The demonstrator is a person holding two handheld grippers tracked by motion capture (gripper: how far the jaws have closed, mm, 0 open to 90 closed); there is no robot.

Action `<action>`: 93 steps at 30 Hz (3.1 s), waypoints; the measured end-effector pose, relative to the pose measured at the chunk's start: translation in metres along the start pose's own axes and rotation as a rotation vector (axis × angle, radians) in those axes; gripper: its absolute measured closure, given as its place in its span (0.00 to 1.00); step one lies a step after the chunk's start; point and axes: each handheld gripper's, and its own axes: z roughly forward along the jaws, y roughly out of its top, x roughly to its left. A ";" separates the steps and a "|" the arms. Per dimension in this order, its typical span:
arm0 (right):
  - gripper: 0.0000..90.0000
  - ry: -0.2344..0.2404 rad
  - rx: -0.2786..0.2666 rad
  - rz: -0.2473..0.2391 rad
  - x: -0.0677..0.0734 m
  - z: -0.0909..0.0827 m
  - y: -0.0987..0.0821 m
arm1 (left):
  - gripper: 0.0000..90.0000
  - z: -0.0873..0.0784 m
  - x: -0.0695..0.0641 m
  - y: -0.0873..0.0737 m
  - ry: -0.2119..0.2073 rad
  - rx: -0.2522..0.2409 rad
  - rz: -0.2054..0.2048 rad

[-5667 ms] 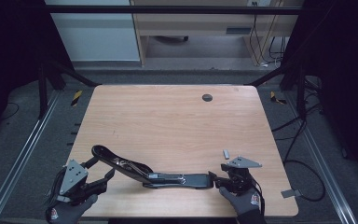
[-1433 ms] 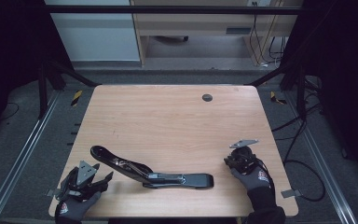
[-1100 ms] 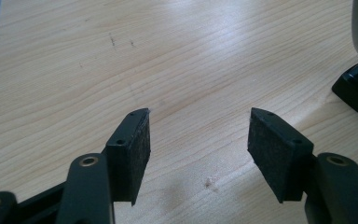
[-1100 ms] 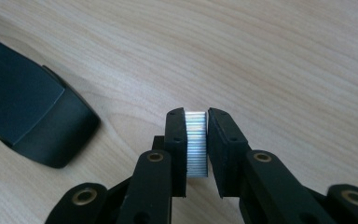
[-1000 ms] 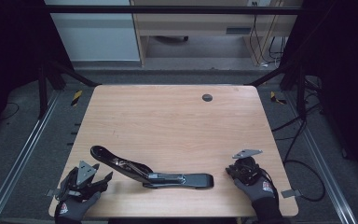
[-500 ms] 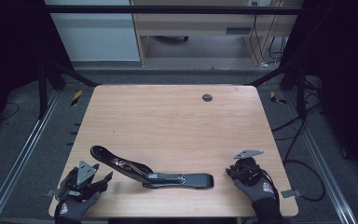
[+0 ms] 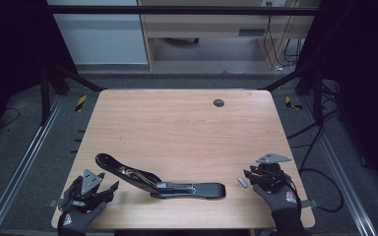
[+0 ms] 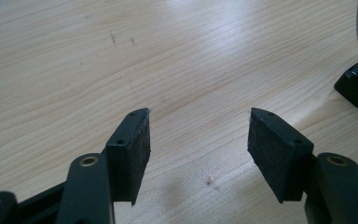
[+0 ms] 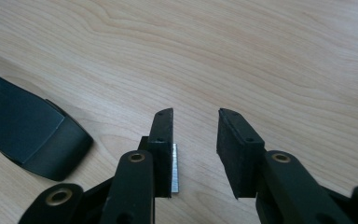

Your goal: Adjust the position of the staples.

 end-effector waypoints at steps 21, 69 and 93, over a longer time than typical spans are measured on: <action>0.87 0.051 0.080 -0.005 0.004 0.004 -0.003 | 0.43 0.000 0.000 0.000 0.001 0.001 0.001; 0.87 0.110 0.160 -0.117 0.007 0.022 0.001 | 0.43 0.001 0.000 0.000 -0.005 0.004 0.000; 0.87 0.200 0.051 -0.243 0.032 -0.004 0.032 | 0.43 0.004 0.001 0.000 -0.013 0.013 -0.002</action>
